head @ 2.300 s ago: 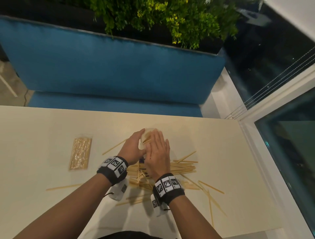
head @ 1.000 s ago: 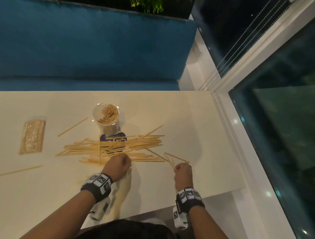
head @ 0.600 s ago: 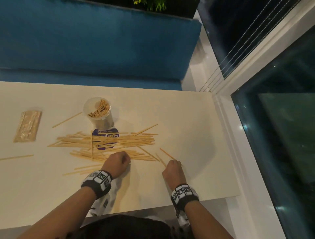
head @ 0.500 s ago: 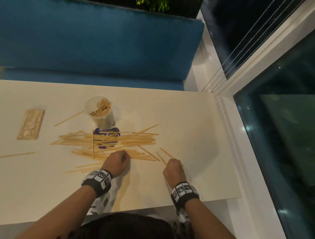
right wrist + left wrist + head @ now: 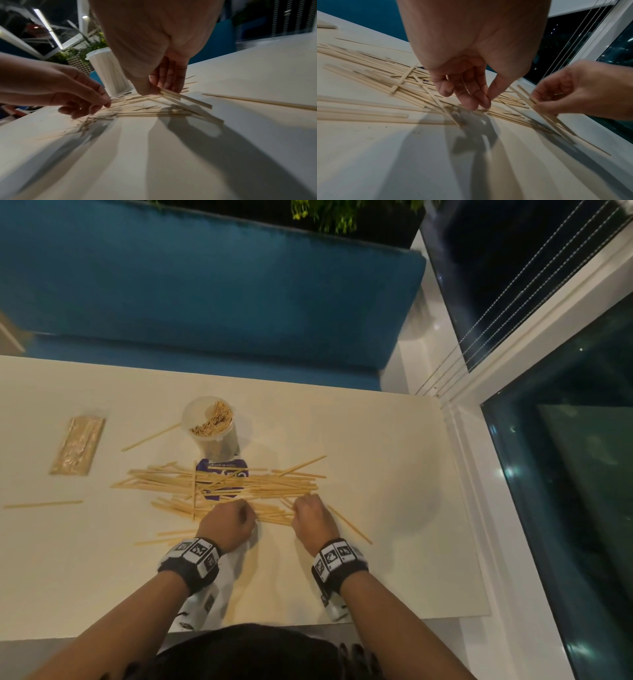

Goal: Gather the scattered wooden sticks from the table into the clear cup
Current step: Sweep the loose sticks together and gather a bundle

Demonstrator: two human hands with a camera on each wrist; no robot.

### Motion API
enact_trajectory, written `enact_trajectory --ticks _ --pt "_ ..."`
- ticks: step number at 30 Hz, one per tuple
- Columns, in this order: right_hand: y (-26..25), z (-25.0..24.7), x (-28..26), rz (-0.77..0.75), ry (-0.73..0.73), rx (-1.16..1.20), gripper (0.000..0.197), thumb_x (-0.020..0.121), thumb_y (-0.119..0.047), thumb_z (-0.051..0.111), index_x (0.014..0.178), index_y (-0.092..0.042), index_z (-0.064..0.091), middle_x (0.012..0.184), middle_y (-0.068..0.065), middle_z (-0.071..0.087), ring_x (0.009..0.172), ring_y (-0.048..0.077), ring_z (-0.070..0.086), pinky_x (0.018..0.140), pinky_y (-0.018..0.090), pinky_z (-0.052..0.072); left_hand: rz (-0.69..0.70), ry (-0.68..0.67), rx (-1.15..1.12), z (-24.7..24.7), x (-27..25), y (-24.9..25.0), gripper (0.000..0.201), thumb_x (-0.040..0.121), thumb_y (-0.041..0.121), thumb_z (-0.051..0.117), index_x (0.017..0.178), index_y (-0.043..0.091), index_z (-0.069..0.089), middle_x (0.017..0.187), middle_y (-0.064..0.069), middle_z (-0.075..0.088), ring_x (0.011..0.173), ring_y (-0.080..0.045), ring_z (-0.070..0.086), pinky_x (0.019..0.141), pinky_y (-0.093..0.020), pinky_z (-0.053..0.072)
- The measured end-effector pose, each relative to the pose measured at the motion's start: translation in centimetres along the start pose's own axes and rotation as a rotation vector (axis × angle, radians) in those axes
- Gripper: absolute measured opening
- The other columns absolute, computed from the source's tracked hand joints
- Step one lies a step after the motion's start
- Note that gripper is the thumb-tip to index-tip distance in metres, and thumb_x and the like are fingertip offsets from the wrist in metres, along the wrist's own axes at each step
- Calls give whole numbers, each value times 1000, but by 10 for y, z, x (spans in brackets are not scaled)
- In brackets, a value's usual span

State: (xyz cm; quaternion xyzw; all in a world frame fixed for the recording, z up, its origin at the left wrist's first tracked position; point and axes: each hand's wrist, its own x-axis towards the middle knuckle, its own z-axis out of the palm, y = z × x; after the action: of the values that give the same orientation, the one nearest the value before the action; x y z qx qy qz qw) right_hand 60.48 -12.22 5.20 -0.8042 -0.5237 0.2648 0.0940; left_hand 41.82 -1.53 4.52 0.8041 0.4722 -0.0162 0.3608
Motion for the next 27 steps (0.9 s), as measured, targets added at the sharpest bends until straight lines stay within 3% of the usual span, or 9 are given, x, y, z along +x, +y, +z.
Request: enact_trajectory --ticks 4,8,11,15,18,21,23,25,27 --pt "-8 0 11 -94 87 54 25 98 -12 60 120 -4 69 124 13 64 117 29 56 104 38 44 -14 -35 10 -1 0 -8 17 89 37 59 78 25 65 72 10 68 68 -13 64 66 -33 56" --pt "47 -8 -1 228 301 47 23 89 -10 71 112 -13 68 115 5 62 110 25 54 93 41 50 37 -40 47 -1 7 -12 13 89 39 63 83 29 59 71 13 65 67 -10 62 65 -32 55" --pt "84 -8 -17 379 201 -48 22 89 -10 72 109 -14 64 117 4 56 112 25 50 91 36 47 68 -58 84 0 13 -9 16 87 36 68 88 31 53 75 12 64 70 -13 61 64 -31 53" --pt "87 -2 -19 345 164 -85 16 93 3 61 95 -11 66 106 4 58 104 25 54 84 31 49 65 -106 100 2 19 -5 10 87 30 68 90 29 58 84 10 66 78 -15 62 69 -32 53" --pt "68 -4 -5 317 121 -182 13 94 -4 63 101 -14 65 110 4 59 106 23 51 87 33 48 64 -123 69 2 21 -6 4 86 29 66 85 28 62 83 10 66 78 -14 62 71 -34 54" --pt "27 -4 14 141 130 -119 12 93 -4 64 101 -13 67 110 5 60 106 26 51 90 39 48 76 -107 29 -2 23 -9 4 87 29 65 83 27 63 80 10 66 75 -12 62 71 -33 56" --pt "0 -1 22 27 106 -85 8 95 -14 64 102 -16 66 112 3 59 107 24 49 94 42 47 78 -96 27 -6 25 -13 7 87 32 66 83 30 61 79 12 65 74 -9 61 70 -33 56" --pt "-15 -1 34 -31 102 -72 23 92 -32 68 111 -19 63 119 1 56 114 22 47 100 41 44 71 -108 48 -12 27 -19 9 86 35 66 82 31 59 79 13 64 74 -9 61 70 -33 56" --pt "-22 -7 48 -46 98 -67 66 79 -54 78 130 -19 55 132 1 50 123 23 42 105 41 40 68 -126 76 -19 28 -24 10 83 37 67 81 32 58 80 14 63 76 -10 61 71 -33 56"
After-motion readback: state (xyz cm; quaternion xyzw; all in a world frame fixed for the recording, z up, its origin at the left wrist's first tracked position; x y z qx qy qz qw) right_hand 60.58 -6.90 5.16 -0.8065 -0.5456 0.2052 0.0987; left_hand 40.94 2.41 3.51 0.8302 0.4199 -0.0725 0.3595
